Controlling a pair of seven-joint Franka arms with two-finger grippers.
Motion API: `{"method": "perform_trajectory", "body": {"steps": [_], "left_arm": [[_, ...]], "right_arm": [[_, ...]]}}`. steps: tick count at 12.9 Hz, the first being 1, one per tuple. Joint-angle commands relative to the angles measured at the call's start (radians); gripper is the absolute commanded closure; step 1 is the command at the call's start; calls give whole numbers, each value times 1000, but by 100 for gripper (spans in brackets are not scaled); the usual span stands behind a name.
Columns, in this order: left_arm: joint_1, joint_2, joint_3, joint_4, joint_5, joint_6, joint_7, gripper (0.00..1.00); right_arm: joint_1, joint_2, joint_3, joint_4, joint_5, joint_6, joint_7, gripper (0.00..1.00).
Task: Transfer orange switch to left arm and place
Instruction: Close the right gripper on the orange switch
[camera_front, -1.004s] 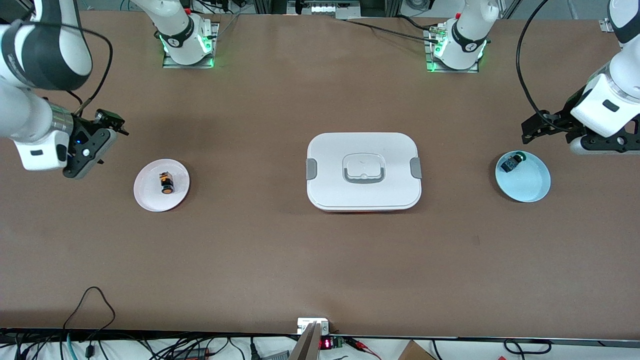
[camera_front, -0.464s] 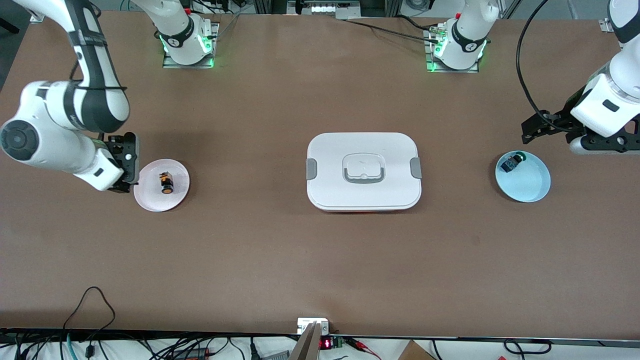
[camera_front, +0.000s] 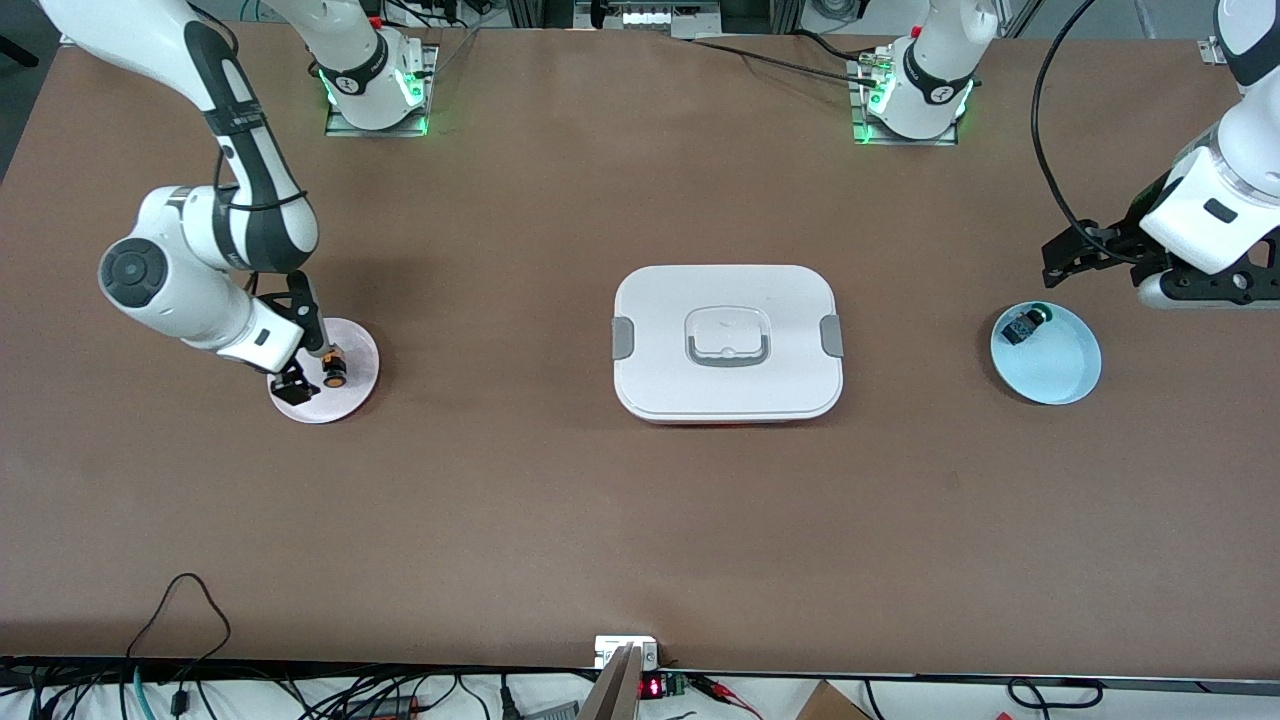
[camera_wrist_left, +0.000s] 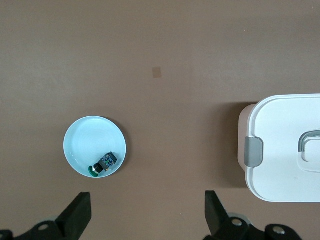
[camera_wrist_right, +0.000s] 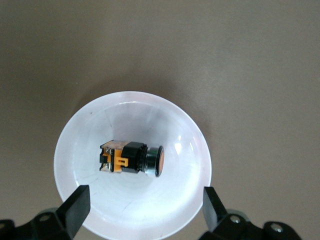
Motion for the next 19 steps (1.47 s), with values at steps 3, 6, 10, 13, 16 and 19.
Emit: {"method": "perform_trajectory", "body": {"steps": [3,6,10,13,16,19], "left_arm": [[3,14,-3,31,-24,-12,19,0],[3,14,-3,31,-24,-12,19,0],[3,14,-3,31,-24,-12,19,0],[3,14,-3,31,-24,-12,19,0],[5,14,-3,31,-24,-12,19,0],[5,15,-3,31,-22,-12,19,0]], "right_arm": [[-1,33,6,-41,-10,82,-57,0],[-13,53,8,-42,2,89,-46,0],[-16,56,6,-76,61,115,-40,0],[-19,58,6,-83,62,125,-40,0],[-24,58,8,-96,62,148,-40,0],[-24,65,8,-100,62,167,-40,0]]}}
